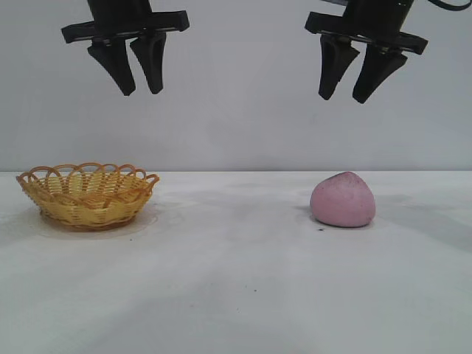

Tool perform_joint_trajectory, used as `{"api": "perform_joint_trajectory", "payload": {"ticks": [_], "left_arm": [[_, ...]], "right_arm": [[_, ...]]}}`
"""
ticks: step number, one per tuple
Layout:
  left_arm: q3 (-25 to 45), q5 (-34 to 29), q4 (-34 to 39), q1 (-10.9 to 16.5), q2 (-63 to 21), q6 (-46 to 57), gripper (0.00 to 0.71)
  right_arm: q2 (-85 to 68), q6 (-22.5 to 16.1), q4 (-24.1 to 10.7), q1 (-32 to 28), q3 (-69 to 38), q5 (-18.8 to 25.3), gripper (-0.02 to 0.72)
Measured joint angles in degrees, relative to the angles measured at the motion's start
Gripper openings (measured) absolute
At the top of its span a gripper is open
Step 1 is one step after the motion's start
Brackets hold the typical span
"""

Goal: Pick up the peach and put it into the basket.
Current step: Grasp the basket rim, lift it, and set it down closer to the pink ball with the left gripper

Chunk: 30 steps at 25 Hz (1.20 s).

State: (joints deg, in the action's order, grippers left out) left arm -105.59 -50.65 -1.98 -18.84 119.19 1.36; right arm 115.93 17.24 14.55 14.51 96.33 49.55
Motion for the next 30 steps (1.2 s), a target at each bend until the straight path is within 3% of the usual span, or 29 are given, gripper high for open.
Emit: {"api": "perform_joint_trajectory", "payload": {"ticks": [10,14,17,23,30], "left_arm": [[0.0,-0.1,0.6,0.0,0.0,0.0,0.293],[-0.1,-5.4,6.8,0.1,0.1,-1.8,0.293],[-0.1,-10.3,9.3,2.7,0.3,-4.5,0.293],[-0.2,-13.5,0.1,11.1,0.9,-17.5,0.293],[-0.2,-13.6,-2.0,11.9,5.5,-22.5,0.293]], "right_arm": [[0.0,0.0,0.0,0.0,0.0,0.1,0.417],[0.0,0.0,0.0,0.0,0.0,0.7,0.417],[0.0,0.0,0.0,0.0,0.0,0.7,0.417],[0.0,0.0,0.9,0.0,0.0,0.9,0.417],[0.0,0.0,1.5,0.0,0.1,1.1,0.417]]}}
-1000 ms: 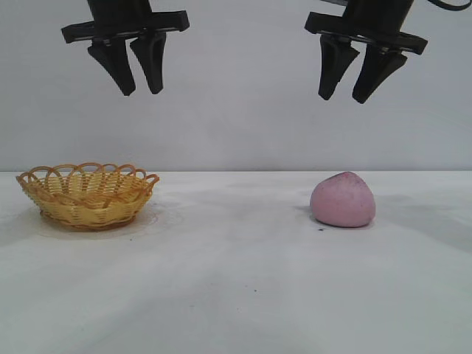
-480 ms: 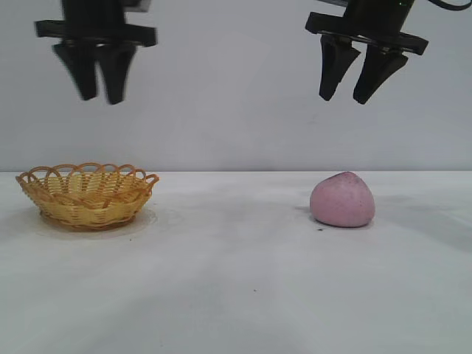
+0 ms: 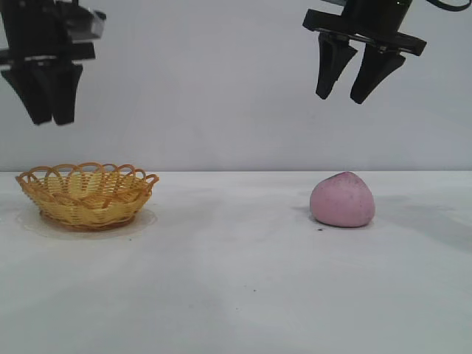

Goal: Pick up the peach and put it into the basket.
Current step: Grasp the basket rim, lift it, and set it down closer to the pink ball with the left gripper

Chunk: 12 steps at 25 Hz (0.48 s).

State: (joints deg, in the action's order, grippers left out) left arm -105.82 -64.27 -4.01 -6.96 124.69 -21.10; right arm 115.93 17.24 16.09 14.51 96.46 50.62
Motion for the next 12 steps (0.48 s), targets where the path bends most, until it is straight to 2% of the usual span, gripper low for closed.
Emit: {"api": "perform_joint_trajectory", "payload": {"ticks": [11,12], "left_arm": [[0.0,3.3,-0.5,0.0,6.2,-0.3,0.293],[0.0,3.5,-0.8,0.0,6.7,-0.3,0.241]], "right_arm": [[0.0,0.0,0.3,0.0,0.0,0.5,0.417],[0.0,0.0,0.4,0.0,0.0,0.5,0.417]]}}
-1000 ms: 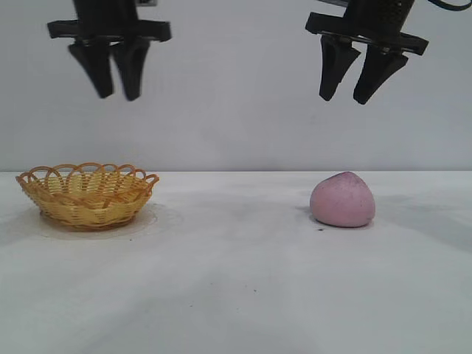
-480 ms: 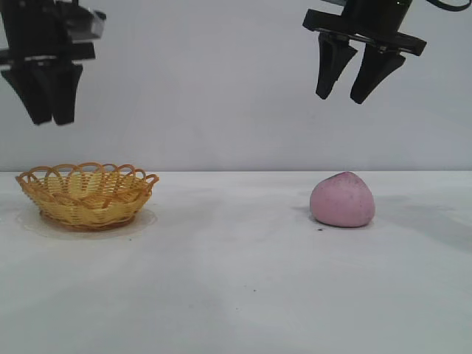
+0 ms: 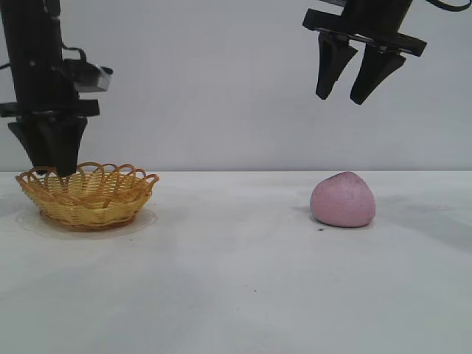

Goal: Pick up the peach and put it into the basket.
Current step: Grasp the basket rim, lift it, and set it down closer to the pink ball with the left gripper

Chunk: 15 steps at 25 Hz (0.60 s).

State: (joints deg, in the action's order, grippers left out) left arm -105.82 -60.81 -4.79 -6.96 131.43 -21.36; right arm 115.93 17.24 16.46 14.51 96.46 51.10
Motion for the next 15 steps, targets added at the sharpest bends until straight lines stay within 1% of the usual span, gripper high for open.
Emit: {"api": "perform_joint_trajectory", "payload": {"ticks": [2,4,5,8,9,11,13,15], "left_arm": [[0.0,0.0,-0.8,0.0,0.5,0.0,0.124],[-0.2,-0.3,-2.1,0.1,0.5,0.0,0.06],[-0.4,-0.3,-3.1,0.1,0.5,0.0,0.071],[-0.5,-1.5,-7.7,0.9,0.5,0.8,0.071],[-0.5,-2.5,-9.7,1.1,0.5,1.5,0.0],[-0.1,-3.6,-12.9,1.4,0.5,3.1,0.0],[3.0,-2.8,-16.9,1.4,-0.7,4.0,0.0],[8.4,0.6,-21.2,1.2,-2.9,4.5,0.0]], "right_arm": [[0.0,0.0,0.1,0.0,0.0,0.0,0.417],[0.0,0.0,0.1,0.0,0.0,0.0,0.417],[0.0,0.0,0.2,0.0,0.0,0.0,0.417],[0.0,0.0,0.5,0.0,0.0,0.5,0.417],[0.0,0.0,0.5,0.0,0.0,0.6,0.417],[0.0,0.0,0.5,0.0,0.0,1.4,0.417],[0.0,0.0,0.5,0.0,0.0,2.5,0.417],[0.0,0.0,0.5,0.0,0.0,4.0,0.417]]}}
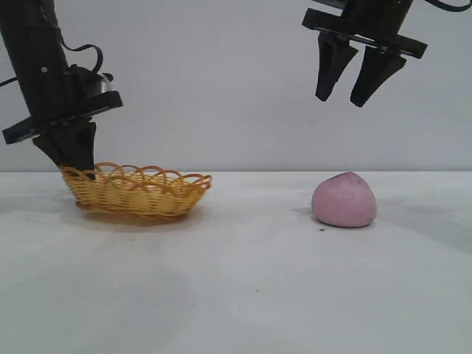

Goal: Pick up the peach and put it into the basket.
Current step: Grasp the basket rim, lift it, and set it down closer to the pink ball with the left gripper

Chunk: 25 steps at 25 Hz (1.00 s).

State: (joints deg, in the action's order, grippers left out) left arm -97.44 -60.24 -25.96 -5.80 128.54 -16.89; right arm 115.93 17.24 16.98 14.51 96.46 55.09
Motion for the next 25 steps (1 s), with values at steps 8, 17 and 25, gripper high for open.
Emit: {"api": "perform_joint_trajectory", "payload": {"ticks": [8,17,25], "left_arm": [[19.9,18.9,-15.7,-8.6,-10.6,-0.8,0.0],[20.6,21.5,-11.3,-10.3,-10.6,4.7,0.0],[26.1,24.6,-9.9,-10.3,-11.5,8.3,0.0]], "right_arm": [[0.0,-0.5,1.2,0.0,-1.7,3.8,0.417],[0.0,-0.9,1.5,0.2,-1.7,6.1,0.417],[0.0,-1.0,1.9,0.3,-1.7,6.1,0.417]]}}
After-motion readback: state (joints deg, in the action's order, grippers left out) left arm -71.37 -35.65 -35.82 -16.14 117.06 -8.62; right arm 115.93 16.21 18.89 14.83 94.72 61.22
